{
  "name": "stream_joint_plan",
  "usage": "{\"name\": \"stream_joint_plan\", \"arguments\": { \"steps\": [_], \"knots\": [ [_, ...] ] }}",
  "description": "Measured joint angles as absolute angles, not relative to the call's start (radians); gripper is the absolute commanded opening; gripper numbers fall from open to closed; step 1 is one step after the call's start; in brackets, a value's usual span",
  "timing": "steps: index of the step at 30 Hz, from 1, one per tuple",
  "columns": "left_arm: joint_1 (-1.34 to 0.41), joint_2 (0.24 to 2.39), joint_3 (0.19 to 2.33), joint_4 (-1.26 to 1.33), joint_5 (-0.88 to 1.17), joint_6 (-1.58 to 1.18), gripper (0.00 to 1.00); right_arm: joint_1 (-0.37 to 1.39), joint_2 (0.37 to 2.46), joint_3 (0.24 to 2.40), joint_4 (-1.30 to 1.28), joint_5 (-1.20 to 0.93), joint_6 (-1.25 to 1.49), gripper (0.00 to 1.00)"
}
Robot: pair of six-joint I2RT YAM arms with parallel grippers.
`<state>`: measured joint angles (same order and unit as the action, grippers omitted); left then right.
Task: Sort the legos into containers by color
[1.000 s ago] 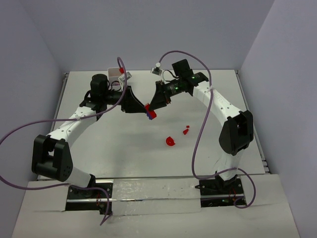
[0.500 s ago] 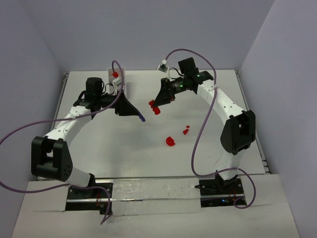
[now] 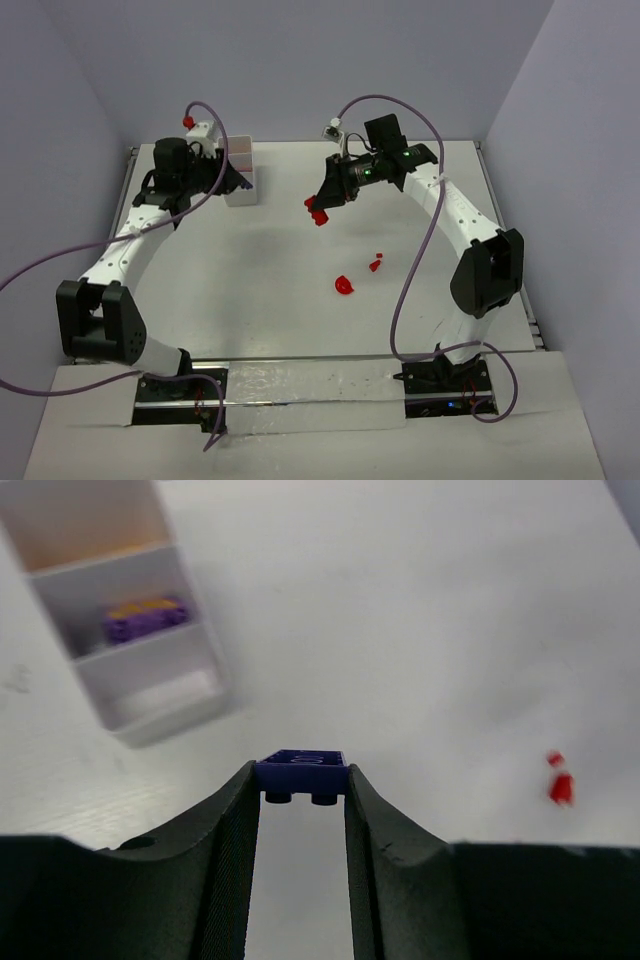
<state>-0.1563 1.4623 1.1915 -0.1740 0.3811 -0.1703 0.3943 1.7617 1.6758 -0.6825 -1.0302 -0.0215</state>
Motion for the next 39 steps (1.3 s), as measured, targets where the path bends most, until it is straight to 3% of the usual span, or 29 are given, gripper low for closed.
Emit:
{"name": "stream_joint_plan", "arguments": {
  "steps": [7, 17, 27, 32, 35, 37, 39],
  "knots": [
    [-0.157, 1.658, 1.352, -0.067, 0.042, -0.231, 0.0, 0.394, 1.746, 1.675, -0.674, -0.952, -0.015, 0.0],
    [-0.165, 1.869, 1.465, -0.04, -0.078, -0.259, 0.02, 0.394, 1.747, 1.675, -0.674, -0.897, -0.016, 0.0],
    [-0.195, 1.93, 1.503, 0.009, -0.119, -0.25, 0.46, 0.394, 1.747, 1.675, -0.674, -0.874, -0.016, 0.0],
    [-0.201, 1.95, 1.519, 0.003, -0.129, -0.244, 0.55, 0.394, 1.748, 1.675, -0.676, -0.863, -0.017, 0.0],
    [-0.198, 1.955, 1.537, -0.003, -0.127, -0.247, 0.71, 0.394, 1.748, 1.675, -0.676, -0.856, -0.016, 0.0],
    [-0.196, 1.955, 1.541, -0.002, -0.124, -0.247, 0.75, 0.394, 1.748, 1.675, -0.675, -0.853, -0.016, 0.0],
    [-0.193, 1.944, 1.538, -0.009, -0.099, -0.243, 0.68, 0.394, 1.748, 1.674, -0.673, -0.853, -0.014, 0.0]
  ]
}}
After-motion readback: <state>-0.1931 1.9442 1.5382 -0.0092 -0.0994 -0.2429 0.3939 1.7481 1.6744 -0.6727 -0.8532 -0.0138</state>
